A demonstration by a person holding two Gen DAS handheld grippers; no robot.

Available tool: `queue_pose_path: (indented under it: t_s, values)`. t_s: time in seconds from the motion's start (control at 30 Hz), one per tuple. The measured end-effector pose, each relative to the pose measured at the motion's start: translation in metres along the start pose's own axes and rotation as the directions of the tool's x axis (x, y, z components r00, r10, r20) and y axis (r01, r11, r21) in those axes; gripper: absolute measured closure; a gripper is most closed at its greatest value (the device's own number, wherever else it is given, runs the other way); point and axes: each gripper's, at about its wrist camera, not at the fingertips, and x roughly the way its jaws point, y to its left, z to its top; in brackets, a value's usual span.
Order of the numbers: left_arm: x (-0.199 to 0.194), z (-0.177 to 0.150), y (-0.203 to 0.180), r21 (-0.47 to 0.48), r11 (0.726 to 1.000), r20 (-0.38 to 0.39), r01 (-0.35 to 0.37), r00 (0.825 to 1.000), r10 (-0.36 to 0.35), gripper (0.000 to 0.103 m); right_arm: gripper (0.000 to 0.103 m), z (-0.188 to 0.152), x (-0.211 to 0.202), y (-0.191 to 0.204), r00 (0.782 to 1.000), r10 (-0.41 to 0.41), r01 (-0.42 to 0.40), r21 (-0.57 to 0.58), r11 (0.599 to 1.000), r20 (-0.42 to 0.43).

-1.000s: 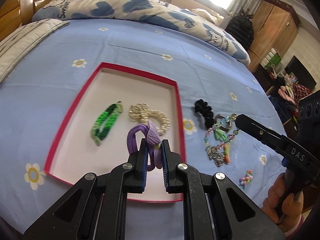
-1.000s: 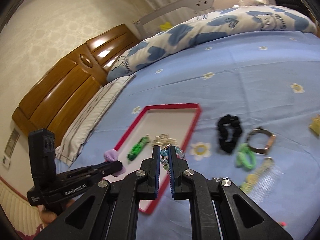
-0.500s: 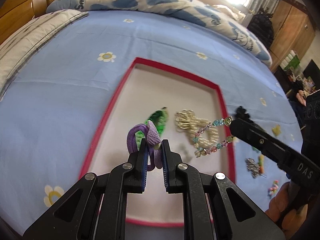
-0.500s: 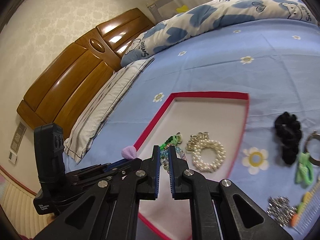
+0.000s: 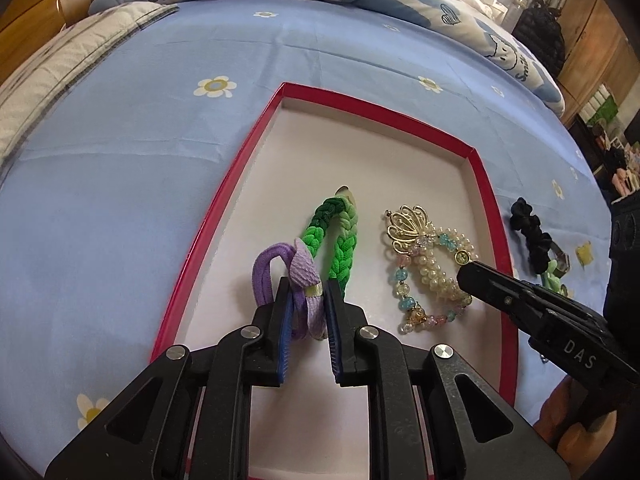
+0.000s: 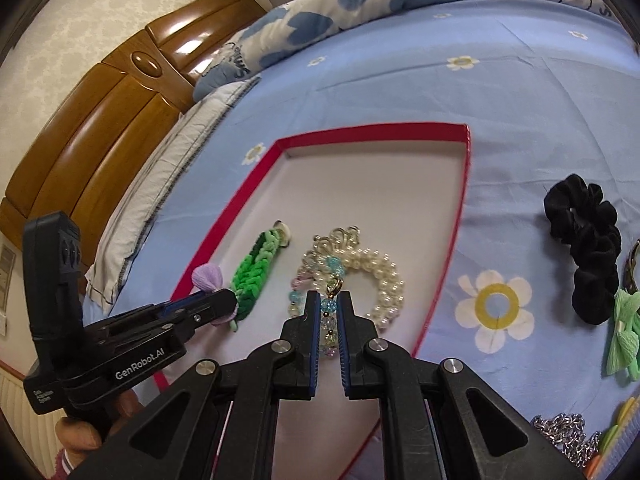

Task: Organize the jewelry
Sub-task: 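Carry the bow clip and beaded bracelet into the tray and release both, then grasp the black scrunchie with the left tool while the right tool grasps the yellow hair claw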

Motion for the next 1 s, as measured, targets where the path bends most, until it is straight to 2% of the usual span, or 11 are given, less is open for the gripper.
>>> queue_pose_path:
  t_s: [0.1,0.17,0.33,0.37,0.43,0.53,0.63,0.77,1.0]
  values:
    - [0.000,0.000,-0.002,0.011,1.000,-0.002,-0.005,1.000,0.005,0.087,0.091,0.000,0.000,-0.001,1.000,-0.005,0.005,0.002,1.000,0.002]
    - [0.000,0.000,-0.001,0.005,1.000,-0.010,-0.005,1.000,0.005,0.079,0.090,0.001,0.001,0.000,1.000,-0.007,0.007,-0.001,1.000,0.000]
    - [-0.002,-0.002,0.000,-0.008,1.000,-0.012,-0.007,1.000,0.007,0.075,0.087,0.003,0.000,0.001,1.000,-0.002,0.002,0.007,1.000,-0.004]
    - [-0.003,-0.002,0.000,-0.007,1.000,-0.011,-0.009,1.000,0.009,0.072,0.085,0.002,-0.001,0.000,1.000,0.001,-0.001,0.010,1.000,-0.002]
    - [-0.006,-0.003,-0.001,-0.004,1.000,-0.006,-0.011,1.000,0.011,0.065,0.081,0.002,-0.004,0.001,1.000,0.003,-0.003,0.009,1.000,0.007]
    - [-0.013,-0.004,-0.003,0.002,1.000,0.007,-0.011,1.000,0.011,0.063,0.080,0.003,-0.012,0.003,1.000,0.007,-0.007,0.010,1.000,0.020]
    - [-0.020,-0.006,-0.004,0.002,1.000,0.015,-0.009,1.000,0.009,0.056,0.078,0.002,-0.022,0.005,0.999,0.013,-0.014,0.011,1.000,0.039]
    - [-0.030,-0.010,-0.007,0.007,1.000,0.022,-0.006,1.000,0.005,0.056,0.066,-0.003,-0.041,0.008,0.997,0.016,-0.017,0.008,1.000,0.070]
    - [-0.047,-0.021,-0.018,0.012,1.000,0.038,0.021,0.999,-0.022,0.056,0.065,-0.020,-0.075,-0.001,0.995,0.000,-0.002,0.022,1.000,0.104]
